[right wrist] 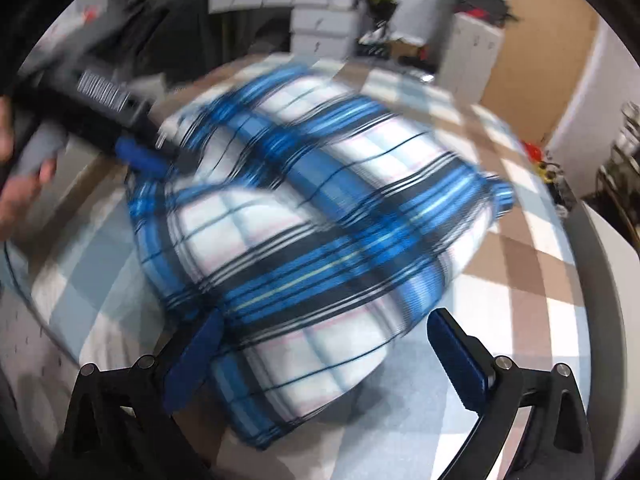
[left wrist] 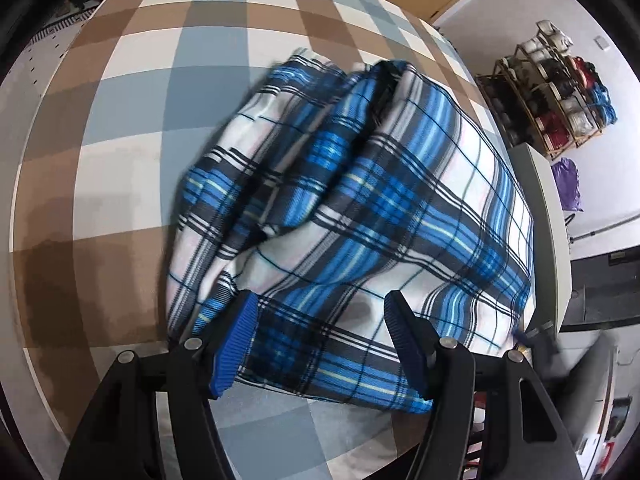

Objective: Fold large clothes

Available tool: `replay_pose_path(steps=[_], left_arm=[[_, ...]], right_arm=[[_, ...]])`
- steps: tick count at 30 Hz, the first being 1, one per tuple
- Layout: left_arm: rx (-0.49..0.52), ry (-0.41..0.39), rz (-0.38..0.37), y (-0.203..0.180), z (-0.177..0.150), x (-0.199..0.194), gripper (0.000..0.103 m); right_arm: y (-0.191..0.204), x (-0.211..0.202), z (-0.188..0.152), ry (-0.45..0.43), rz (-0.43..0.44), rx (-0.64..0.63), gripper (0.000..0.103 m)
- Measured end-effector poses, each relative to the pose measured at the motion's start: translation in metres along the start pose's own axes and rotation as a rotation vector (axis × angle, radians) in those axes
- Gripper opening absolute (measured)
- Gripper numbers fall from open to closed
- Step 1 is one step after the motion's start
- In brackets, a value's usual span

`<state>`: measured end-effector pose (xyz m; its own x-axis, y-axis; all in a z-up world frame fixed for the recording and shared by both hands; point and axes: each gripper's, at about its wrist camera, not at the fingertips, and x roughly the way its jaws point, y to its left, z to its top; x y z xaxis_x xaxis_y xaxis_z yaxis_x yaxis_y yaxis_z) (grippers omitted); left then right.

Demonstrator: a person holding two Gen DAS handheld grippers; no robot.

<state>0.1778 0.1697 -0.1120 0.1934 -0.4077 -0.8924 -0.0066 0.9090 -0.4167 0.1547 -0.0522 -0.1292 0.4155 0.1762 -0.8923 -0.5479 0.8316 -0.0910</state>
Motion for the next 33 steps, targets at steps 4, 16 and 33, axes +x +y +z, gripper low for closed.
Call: replay_pose_path(steps=[4, 16, 33], left_arm=[[-0.002, 0.008, 0.003, 0.003, 0.003, 0.001, 0.061], [-0.008, -0.004, -0.035, 0.009, -0.006, 0.000, 0.061], [-0.002, -0.149, 0.097, 0.019, 0.001, -0.042, 0.061]], right_arm=[[-0.012, 0.018, -0.011, 0.106, 0.126, 0.014, 0.088], [-0.052, 0.005, 0.085, -0.077, 0.103, 0.093, 0.088], [-0.070, 0.022, 0.070, -0.094, 0.136, 0.144, 0.089]])
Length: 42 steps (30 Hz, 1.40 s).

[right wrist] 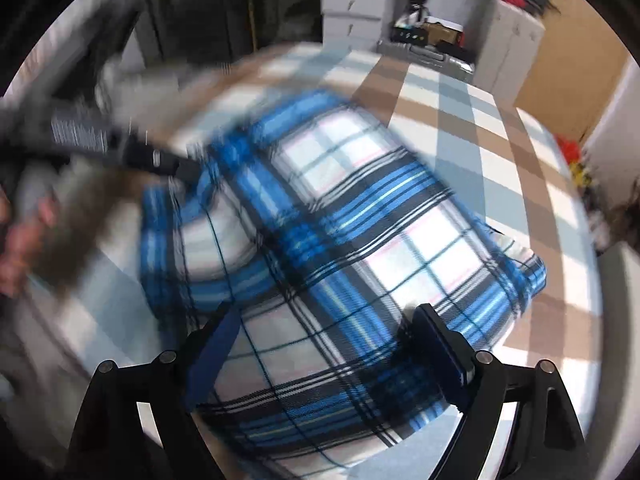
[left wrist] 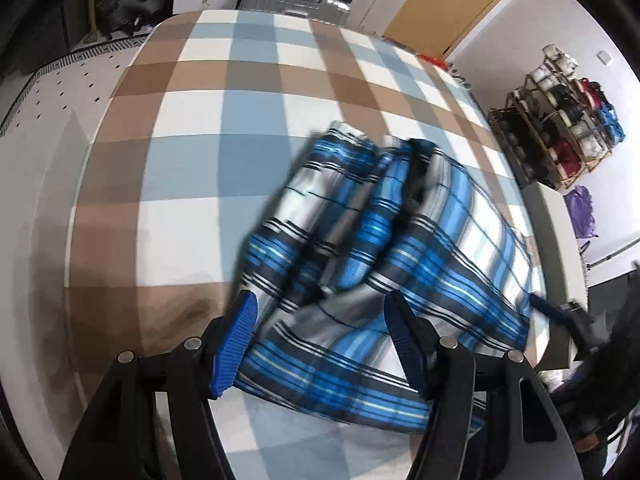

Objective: Fold large clothes

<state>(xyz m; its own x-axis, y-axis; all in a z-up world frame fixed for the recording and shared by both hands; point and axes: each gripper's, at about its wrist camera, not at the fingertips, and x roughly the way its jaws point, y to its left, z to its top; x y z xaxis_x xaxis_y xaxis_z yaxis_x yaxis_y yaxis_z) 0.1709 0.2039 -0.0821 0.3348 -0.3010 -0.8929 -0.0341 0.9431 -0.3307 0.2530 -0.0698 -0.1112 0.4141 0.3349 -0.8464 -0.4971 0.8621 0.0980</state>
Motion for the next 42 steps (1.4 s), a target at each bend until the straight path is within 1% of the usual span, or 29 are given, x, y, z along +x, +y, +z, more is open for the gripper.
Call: replay_pose_path(steps=[1, 2, 3, 4, 5, 6, 7, 8, 11, 13, 15, 20, 21, 22, 24, 26, 28, 29, 30, 31, 32, 34, 35, 37, 41, 42], left_arm=[[-0.023, 0.029, 0.003, 0.005, 0.003, 0.008, 0.061], [-0.043, 0.053, -0.006, 0.009, 0.006, 0.015, 0.061], [-0.071, 0.081, -0.018, 0.013, 0.006, 0.025, 0.061], [-0.084, 0.105, -0.024, 0.015, 0.005, 0.033, 0.061], [-0.080, 0.102, -0.026, 0.014, 0.004, 0.036, 0.065], [-0.067, 0.081, -0.025, 0.010, 0.002, 0.033, 0.067], [-0.056, 0.093, -0.035, 0.007, -0.001, 0.034, 0.067], [-0.047, 0.101, -0.047, 0.005, -0.004, 0.034, 0.067], [-0.014, 0.137, -0.122, -0.005, -0.021, 0.033, 0.066], [0.045, 0.143, -0.121, -0.019, -0.033, 0.031, 0.066], [0.080, 0.134, -0.146, -0.034, -0.052, 0.029, 0.066], [0.122, 0.143, -0.297, -0.073, -0.102, 0.029, 0.066], [0.137, 0.137, -0.306, -0.078, -0.108, 0.028, 0.066], [0.152, 0.117, -0.295, -0.083, -0.116, 0.026, 0.066], [0.162, 0.066, -0.231, -0.088, -0.124, 0.019, 0.066], [0.134, 0.011, -0.167, -0.087, -0.128, 0.012, 0.066], [0.124, -0.037, -0.132, -0.084, -0.137, 0.001, 0.066], [0.120, -0.063, -0.126, -0.083, -0.140, -0.003, 0.067], [0.122, -0.080, -0.110, -0.081, -0.144, -0.006, 0.067], [0.131, -0.084, -0.091, -0.078, -0.149, -0.008, 0.067], [0.141, -0.084, -0.074, -0.077, -0.153, -0.008, 0.067], [0.142, -0.087, -0.046, -0.075, -0.164, -0.010, 0.067], [0.132, -0.093, -0.045, -0.073, -0.169, -0.012, 0.067], [0.112, -0.110, -0.060, -0.067, -0.173, -0.015, 0.067], [0.097, -0.115, -0.060, -0.061, -0.180, -0.022, 0.067], [0.099, -0.118, -0.052, -0.067, -0.173, -0.018, 0.067]], right_arm=[[-0.007, -0.013, 0.007, -0.027, 0.001, 0.028, 0.089], [-0.015, -0.016, 0.013, -0.051, -0.017, 0.053, 0.089], [-0.019, -0.017, 0.019, -0.053, -0.036, 0.073, 0.089], [-0.023, -0.011, 0.023, -0.030, -0.043, 0.089, 0.089], [-0.027, 0.000, 0.026, 0.020, -0.042, 0.109, 0.089], [-0.031, 0.013, 0.028, 0.074, -0.028, 0.133, 0.089], [-0.036, 0.024, 0.030, 0.106, -0.031, 0.150, 0.089], [-0.040, 0.032, 0.031, 0.119, -0.045, 0.150, 0.090], [-0.030, 0.039, 0.035, 0.136, -0.086, 0.056, 0.093], [-0.034, 0.043, 0.039, 0.163, -0.062, 0.029, 0.095], [-0.042, 0.044, 0.043, 0.184, -0.025, 0.011, 0.095], [-0.069, 0.033, 0.046, 0.219, 0.045, 0.025, 0.095], [-0.073, 0.030, 0.047, 0.225, 0.052, 0.042, 0.095], [-0.077, 0.024, 0.049, 0.228, 0.073, 0.068, 0.095], [-0.082, 0.011, 0.053, 0.203, 0.149, 0.133, 0.094], [-0.089, 0.001, 0.058, 0.182, 0.302, 0.259, 0.094], [-0.093, 0.006, 0.059, 0.198, 0.453, 0.389, 0.094], [-0.091, 0.012, 0.060, 0.217, 0.517, 0.425, 0.094], [-0.088, 0.019, 0.061, 0.229, 0.555, 0.444, 0.094], [-0.085, 0.026, 0.062, 0.243, 0.567, 0.457, 0.095], [-0.082, 0.033, 0.062, 0.261, 0.562, 0.462, 0.096], [-0.073, 0.056, 0.058, 0.327, 0.501, 0.474, 0.097], [-0.069, 0.063, 0.057, 0.340, 0.481, 0.473, 0.097], [-0.059, 0.068, 0.057, 0.320, 0.460, 0.437, 0.103], [-0.045, 0.063, 0.056, 0.295, 0.404, 0.392, 0.103], [-0.044, 0.058, 0.057, 0.297, 0.405, 0.390, 0.103]])
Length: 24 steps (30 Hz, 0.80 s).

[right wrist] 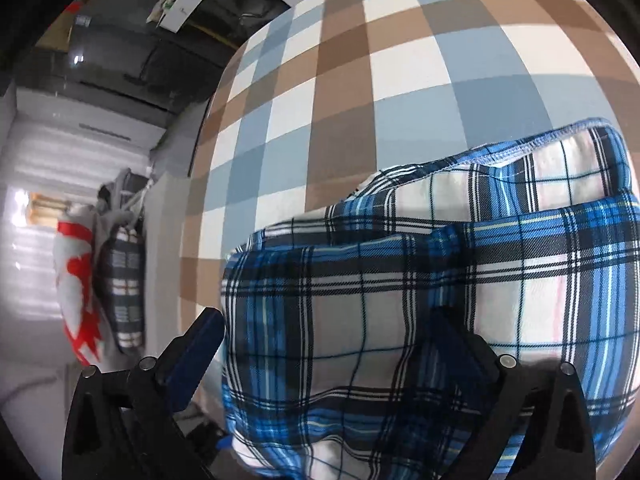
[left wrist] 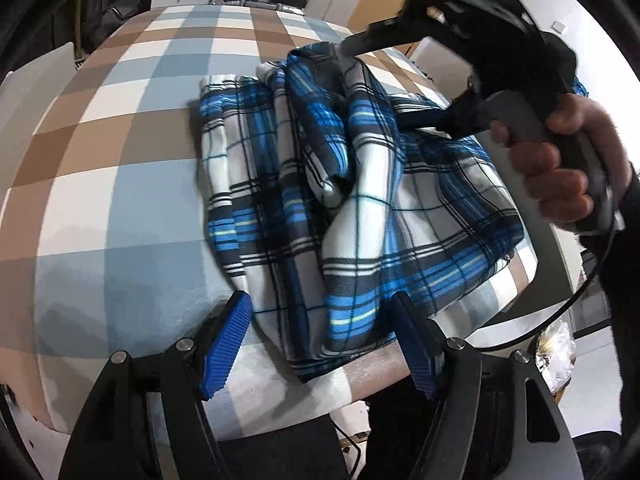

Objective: Fold large clothes

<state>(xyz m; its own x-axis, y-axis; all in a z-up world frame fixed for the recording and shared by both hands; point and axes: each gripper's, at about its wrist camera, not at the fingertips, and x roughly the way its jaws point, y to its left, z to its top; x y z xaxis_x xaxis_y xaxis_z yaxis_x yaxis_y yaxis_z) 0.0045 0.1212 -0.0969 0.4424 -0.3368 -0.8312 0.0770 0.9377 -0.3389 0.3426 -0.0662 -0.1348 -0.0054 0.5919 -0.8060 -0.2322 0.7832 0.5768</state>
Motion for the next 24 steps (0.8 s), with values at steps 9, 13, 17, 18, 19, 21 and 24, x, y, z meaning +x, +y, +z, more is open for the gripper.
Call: replay_pose_path(steps=[9, 13, 17, 18, 19, 21, 24], left_arm=[[0.000, -0.038, -0.002, -0.001, 0.005, -0.006, 0.067], [0.002, -0.058, 0.018, 0.004, 0.000, -0.015, 0.067], [-0.015, -0.053, 0.025, 0.010, -0.001, -0.019, 0.067], [-0.016, -0.053, 0.023, 0.010, -0.001, -0.021, 0.067], [-0.023, -0.050, 0.007, 0.010, -0.001, -0.024, 0.067], [-0.037, -0.055, -0.033, 0.009, 0.002, -0.032, 0.067], [-0.033, -0.089, -0.067, -0.002, 0.014, -0.044, 0.067]], right_arm=[[0.023, -0.002, -0.002, 0.025, 0.291, 0.092, 0.103], [0.014, 0.036, -0.005, 0.057, 0.246, 0.168, 0.103], [0.029, 0.034, -0.010, 0.056, 0.184, 0.114, 0.103], [0.033, 0.028, -0.014, 0.080, 0.158, 0.100, 0.100], [0.035, 0.020, -0.018, 0.094, 0.148, 0.099, 0.099], [0.034, -0.009, -0.032, 0.056, 0.203, 0.092, 0.101], [0.021, -0.054, -0.053, -0.028, 0.244, 0.034, 0.101]])
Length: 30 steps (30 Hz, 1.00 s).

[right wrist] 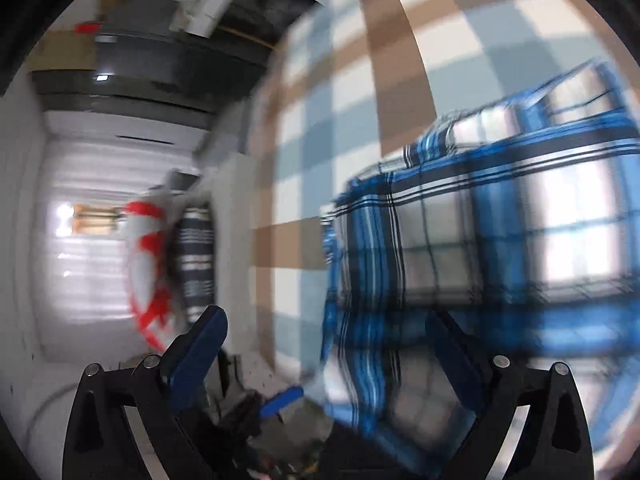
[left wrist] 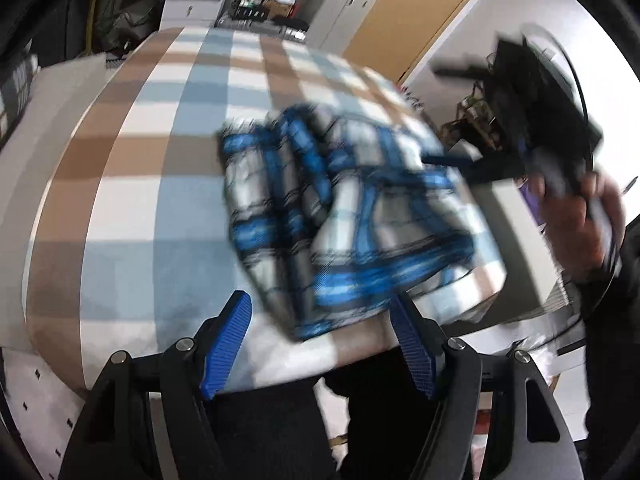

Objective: Fold large clothes

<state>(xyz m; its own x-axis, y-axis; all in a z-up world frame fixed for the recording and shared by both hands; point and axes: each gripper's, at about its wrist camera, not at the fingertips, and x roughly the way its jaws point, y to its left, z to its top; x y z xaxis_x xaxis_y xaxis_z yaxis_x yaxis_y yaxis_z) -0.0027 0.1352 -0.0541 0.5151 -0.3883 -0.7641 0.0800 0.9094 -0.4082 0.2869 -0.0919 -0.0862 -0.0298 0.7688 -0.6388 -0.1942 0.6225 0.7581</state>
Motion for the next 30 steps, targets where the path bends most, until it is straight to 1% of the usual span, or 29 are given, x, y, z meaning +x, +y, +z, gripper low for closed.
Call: replay_pose_path(steps=[2, 4, 5, 6, 8, 11, 12, 14, 15, 17, 19, 20, 21, 23, 25, 26, 28, 30], left_arm=[[0.036, -0.027, -0.014, -0.015, 0.014, 0.000, 0.067], [0.050, -0.038, -0.037, -0.026, 0.027, 0.006, 0.067], [0.050, -0.033, -0.057, -0.030, 0.035, 0.013, 0.067], [0.044, -0.021, -0.065, -0.032, 0.038, 0.019, 0.067], [0.030, 0.026, -0.103, -0.034, 0.049, 0.042, 0.067], [-0.027, 0.065, -0.133, -0.024, 0.058, 0.071, 0.067], [-0.051, 0.077, -0.126, -0.020, 0.058, 0.079, 0.067], [-0.104, 0.106, -0.131, -0.009, 0.057, 0.095, 0.067], [-0.113, 0.110, -0.131, -0.005, 0.056, 0.099, 0.067], [-0.120, 0.099, -0.144, 0.000, 0.052, 0.102, 0.067], [-0.113, 0.095, -0.128, -0.001, 0.050, 0.094, 0.067], [-0.115, 0.094, -0.118, 0.000, 0.049, 0.090, 0.067], [-0.116, 0.091, -0.109, -0.001, 0.047, 0.085, 0.067], [-0.118, 0.079, -0.080, 0.000, 0.045, 0.079, 0.067], [-0.098, 0.082, -0.063, 0.002, 0.041, 0.080, 0.067], [-0.078, 0.086, -0.048, 0.001, 0.038, 0.084, 0.067], [-0.041, 0.063, -0.032, -0.002, 0.037, 0.088, 0.067], [-0.021, 0.060, -0.009, -0.006, 0.036, 0.086, 0.067]], right_arm=[[-0.017, -0.014, -0.012, 0.006, -0.027, 0.004, 0.103], [-0.044, -0.013, -0.026, 0.066, -0.050, 0.069, 0.103], [-0.058, -0.007, -0.032, 0.098, -0.042, 0.098, 0.103], [-0.071, -0.002, -0.034, 0.102, -0.011, 0.112, 0.103], [-0.091, 0.002, -0.039, 0.059, 0.046, 0.127, 0.103], [-0.099, -0.001, -0.042, -0.025, 0.089, 0.136, 0.103], [-0.099, -0.001, -0.043, -0.044, 0.094, 0.128, 0.103], [-0.097, -0.006, -0.047, -0.064, 0.098, 0.106, 0.103], [-0.097, -0.008, -0.048, -0.072, 0.108, 0.094, 0.103], [-0.097, -0.014, -0.050, -0.058, 0.141, 0.090, 0.103], [-0.094, -0.021, -0.048, -0.048, 0.198, 0.108, 0.103], [-0.091, -0.032, -0.048, -0.061, 0.235, 0.100, 0.103], [-0.087, -0.037, -0.048, -0.074, 0.246, 0.081, 0.103], [-0.079, -0.042, -0.050, -0.091, 0.236, 0.027, 0.103], [-0.087, -0.026, -0.053, -0.036, 0.182, 0.057, 0.103], [-0.096, -0.018, -0.054, -0.016, 0.186, 0.076, 0.103], [-0.103, -0.009, -0.054, -0.044, 0.206, 0.062, 0.103], [-0.100, -0.010, -0.057, -0.081, 0.182, 0.040, 0.102]])
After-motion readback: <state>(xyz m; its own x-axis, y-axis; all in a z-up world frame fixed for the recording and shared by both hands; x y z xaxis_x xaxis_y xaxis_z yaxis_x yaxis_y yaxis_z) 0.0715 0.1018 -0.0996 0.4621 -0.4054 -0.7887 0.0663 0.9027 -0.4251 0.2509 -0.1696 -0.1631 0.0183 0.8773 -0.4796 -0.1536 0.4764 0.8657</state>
